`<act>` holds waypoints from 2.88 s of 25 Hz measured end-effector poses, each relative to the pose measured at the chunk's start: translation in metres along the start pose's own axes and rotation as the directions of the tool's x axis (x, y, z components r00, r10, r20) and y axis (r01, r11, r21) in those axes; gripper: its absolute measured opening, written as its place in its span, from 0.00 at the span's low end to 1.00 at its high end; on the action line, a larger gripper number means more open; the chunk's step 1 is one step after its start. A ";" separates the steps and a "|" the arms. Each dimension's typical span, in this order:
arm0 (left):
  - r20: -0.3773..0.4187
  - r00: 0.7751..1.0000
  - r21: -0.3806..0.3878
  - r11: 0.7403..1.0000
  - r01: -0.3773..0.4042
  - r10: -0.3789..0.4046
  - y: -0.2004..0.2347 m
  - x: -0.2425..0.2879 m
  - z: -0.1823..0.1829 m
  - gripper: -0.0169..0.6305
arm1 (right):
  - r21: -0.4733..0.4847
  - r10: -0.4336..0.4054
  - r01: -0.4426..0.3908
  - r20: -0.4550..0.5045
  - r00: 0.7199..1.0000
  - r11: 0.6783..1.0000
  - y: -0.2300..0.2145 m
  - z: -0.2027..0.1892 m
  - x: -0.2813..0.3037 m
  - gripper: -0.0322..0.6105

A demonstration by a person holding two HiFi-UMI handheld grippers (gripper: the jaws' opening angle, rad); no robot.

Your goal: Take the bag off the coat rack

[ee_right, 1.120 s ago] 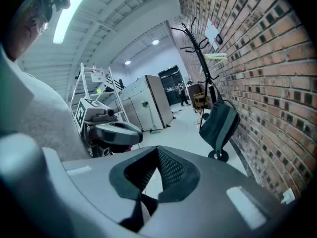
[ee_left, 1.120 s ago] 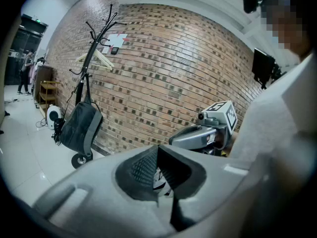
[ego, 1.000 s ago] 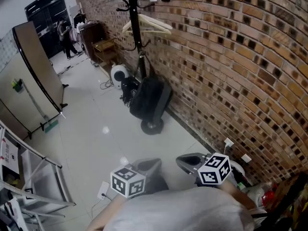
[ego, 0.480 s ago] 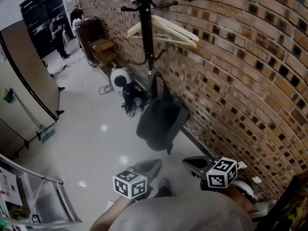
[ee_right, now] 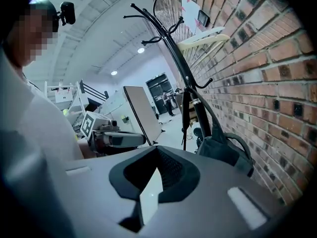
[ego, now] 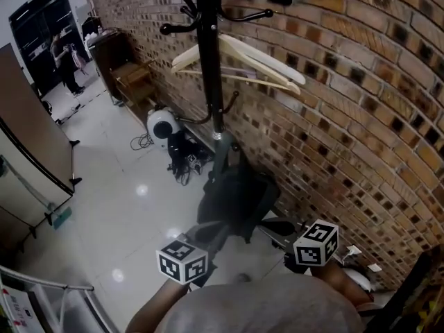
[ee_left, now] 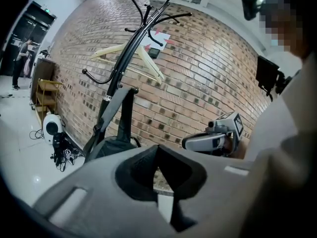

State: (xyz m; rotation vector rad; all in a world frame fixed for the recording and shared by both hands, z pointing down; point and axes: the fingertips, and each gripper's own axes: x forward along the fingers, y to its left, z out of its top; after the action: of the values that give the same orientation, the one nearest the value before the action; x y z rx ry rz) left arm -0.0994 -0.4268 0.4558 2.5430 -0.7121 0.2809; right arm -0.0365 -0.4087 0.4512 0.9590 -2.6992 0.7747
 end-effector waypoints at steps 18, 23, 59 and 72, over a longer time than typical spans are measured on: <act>-0.063 0.996 0.183 0.982 -0.047 0.059 0.130 0.069 0.063 0.56 | -0.240 -0.297 0.295 0.030 0.954 0.925 -0.151 0.082 0.085 0.41; -0.077 0.996 0.120 0.992 -0.024 0.034 0.150 0.101 0.057 0.56 | -0.214 -0.283 0.275 -0.009 0.959 0.937 -0.172 0.073 0.113 0.41; 0.022 0.999 0.125 0.991 -0.050 0.047 -0.014 0.005 0.018 0.09 | -0.047 -0.269 0.276 0.129 0.955 0.960 -0.059 0.032 -0.011 0.08; 0.036 0.990 0.068 0.988 -0.140 0.138 -0.218 -0.069 -0.132 0.09 | -0.031 -0.207 0.209 0.042 0.977 0.977 0.056 -0.132 -0.177 0.09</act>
State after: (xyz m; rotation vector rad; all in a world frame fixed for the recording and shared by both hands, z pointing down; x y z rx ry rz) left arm -0.0500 -0.1672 0.4621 2.5729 -0.9090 0.3193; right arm 0.0647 -0.2073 0.4827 1.2355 -2.5791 0.6712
